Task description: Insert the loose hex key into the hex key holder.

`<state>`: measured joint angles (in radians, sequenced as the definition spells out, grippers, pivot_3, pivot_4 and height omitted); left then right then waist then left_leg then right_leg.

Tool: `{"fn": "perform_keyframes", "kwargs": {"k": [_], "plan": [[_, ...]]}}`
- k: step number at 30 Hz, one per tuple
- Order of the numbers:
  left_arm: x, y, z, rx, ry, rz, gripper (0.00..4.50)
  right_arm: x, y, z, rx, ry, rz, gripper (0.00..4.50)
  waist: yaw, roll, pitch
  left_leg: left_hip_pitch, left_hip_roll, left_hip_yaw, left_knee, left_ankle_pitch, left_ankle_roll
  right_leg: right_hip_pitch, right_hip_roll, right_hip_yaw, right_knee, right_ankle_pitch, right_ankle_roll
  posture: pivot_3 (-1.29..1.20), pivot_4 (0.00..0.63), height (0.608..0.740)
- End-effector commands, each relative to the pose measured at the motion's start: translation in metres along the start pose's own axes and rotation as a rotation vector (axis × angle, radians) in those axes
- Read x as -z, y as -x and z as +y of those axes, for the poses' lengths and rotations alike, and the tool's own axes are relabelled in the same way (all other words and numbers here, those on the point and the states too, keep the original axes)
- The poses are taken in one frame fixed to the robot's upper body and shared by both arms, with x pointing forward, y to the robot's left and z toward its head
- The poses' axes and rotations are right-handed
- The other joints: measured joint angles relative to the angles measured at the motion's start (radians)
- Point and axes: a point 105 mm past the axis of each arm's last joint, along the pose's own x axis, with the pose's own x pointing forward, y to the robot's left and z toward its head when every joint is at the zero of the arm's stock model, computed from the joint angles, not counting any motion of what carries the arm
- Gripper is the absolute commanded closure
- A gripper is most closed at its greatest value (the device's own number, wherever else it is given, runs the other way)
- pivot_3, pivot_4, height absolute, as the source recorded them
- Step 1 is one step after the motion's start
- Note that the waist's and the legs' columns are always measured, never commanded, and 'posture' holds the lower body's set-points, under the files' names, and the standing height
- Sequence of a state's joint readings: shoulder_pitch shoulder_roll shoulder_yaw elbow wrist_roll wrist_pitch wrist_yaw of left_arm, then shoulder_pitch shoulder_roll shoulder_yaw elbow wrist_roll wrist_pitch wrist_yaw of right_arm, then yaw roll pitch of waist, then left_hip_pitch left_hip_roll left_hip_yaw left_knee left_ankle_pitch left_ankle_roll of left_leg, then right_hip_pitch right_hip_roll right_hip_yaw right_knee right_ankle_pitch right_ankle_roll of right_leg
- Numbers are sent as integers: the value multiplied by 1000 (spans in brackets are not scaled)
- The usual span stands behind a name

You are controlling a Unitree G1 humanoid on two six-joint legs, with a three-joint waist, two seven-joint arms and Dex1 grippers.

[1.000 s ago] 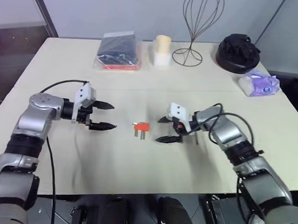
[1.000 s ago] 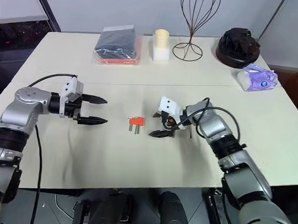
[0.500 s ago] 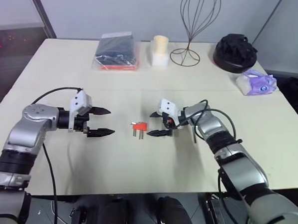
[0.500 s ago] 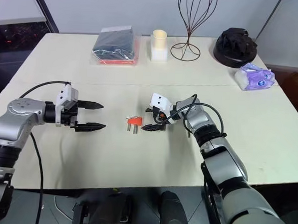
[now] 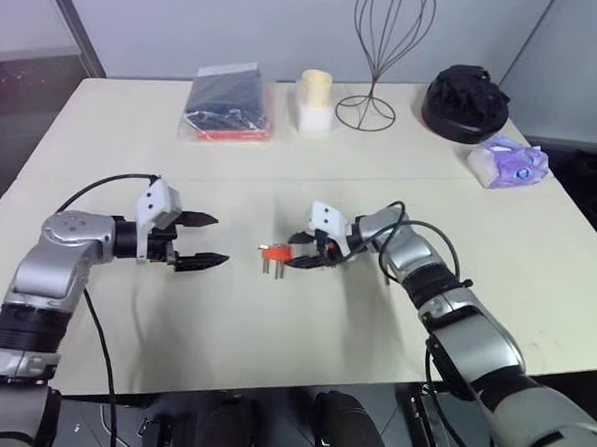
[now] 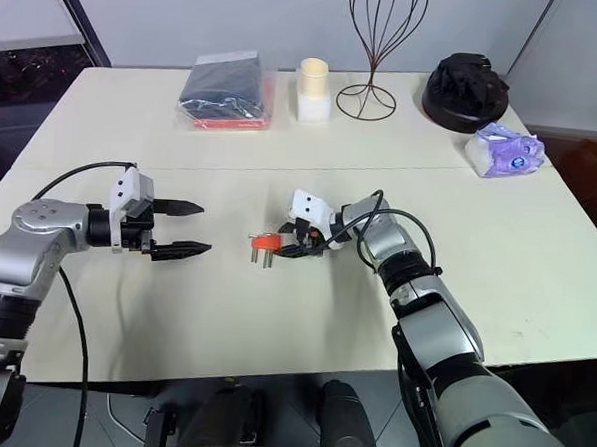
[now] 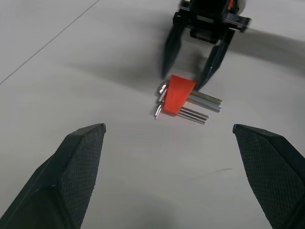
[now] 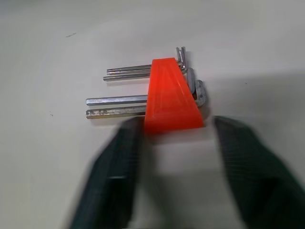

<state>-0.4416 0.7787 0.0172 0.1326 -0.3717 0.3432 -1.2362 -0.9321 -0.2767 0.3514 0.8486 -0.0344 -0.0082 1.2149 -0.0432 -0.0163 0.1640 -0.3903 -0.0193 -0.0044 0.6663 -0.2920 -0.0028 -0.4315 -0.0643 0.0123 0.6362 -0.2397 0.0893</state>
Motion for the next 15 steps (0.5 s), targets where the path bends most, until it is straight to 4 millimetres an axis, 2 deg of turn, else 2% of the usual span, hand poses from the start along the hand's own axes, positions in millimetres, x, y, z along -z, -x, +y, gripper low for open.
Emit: {"fn": "perform_keyframes", "kwargs": {"k": [1,9,11,15], "plan": [[-13,3,2,-14,-45,-34,0,6,-3,7,-28,4,17,3445,0,0,0,0,0,0,0,0,0,0,0,0,0,0,0,0,150,740],[-13,1,8,-39,-50,-39,0,0,6,2,38,147,31,3445,2,0,0,0,0,0,0,0,0,0,0,0,0,0,0,0,150,740],[-13,1,15,-77,-61,-38,0,-13,15,-8,109,214,8,3445,5,0,0,0,-1,0,0,0,0,0,-1,0,0,0,0,0,150,740],[-17,5,29,-142,-55,-74,0,-53,43,-32,316,404,-60,3445,7,0,0,-1,-1,0,0,0,0,-1,-1,0,0,0,0,0,150,740]]}}
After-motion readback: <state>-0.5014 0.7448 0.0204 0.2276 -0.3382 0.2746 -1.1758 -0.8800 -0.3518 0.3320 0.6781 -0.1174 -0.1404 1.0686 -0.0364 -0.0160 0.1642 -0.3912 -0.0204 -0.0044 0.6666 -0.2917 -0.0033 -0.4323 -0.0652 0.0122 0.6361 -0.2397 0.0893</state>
